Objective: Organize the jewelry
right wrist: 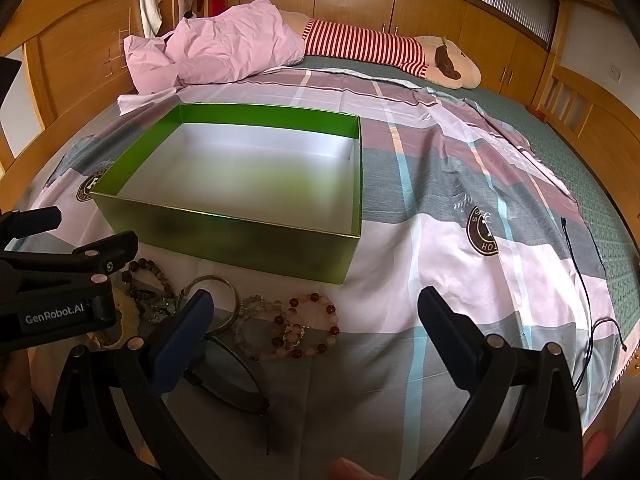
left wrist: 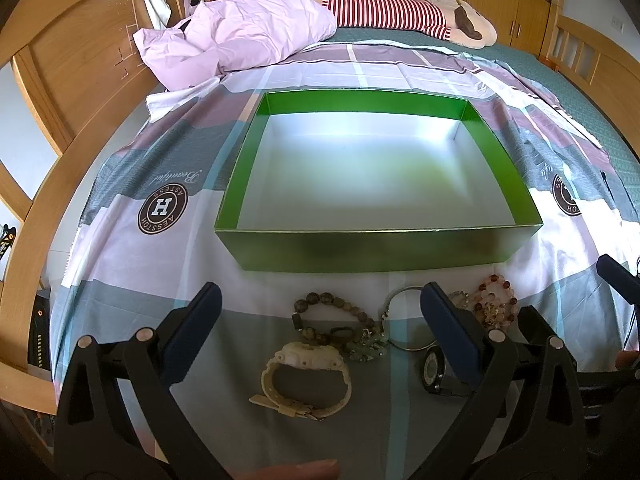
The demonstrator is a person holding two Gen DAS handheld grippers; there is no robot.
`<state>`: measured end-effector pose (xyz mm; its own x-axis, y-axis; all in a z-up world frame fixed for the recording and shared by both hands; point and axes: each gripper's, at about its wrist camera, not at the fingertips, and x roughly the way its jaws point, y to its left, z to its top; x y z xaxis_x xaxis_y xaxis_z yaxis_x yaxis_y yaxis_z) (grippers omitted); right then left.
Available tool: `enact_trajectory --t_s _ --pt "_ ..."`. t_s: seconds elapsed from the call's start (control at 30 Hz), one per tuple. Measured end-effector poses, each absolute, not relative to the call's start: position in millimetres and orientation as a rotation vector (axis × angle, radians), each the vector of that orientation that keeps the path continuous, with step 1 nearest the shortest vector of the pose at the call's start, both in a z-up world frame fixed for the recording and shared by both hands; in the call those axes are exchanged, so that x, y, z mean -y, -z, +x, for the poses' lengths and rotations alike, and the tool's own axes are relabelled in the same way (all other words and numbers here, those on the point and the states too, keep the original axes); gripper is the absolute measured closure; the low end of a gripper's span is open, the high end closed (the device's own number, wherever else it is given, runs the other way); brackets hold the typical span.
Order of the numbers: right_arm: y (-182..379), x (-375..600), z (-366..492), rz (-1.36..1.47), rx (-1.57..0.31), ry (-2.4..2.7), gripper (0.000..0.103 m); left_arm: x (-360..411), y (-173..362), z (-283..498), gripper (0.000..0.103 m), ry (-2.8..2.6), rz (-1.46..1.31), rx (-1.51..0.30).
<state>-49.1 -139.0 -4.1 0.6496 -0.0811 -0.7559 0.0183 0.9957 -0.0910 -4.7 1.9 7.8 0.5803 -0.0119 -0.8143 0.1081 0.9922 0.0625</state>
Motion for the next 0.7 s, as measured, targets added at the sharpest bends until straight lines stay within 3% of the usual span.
enact_trajectory --t_s 0.7 --pt "7.4 136.9 -50.8 -0.086 -0.868 0.055 0.003 -1.3 -6.9 -4.2 0.004 0.071 0.111 -0.954"
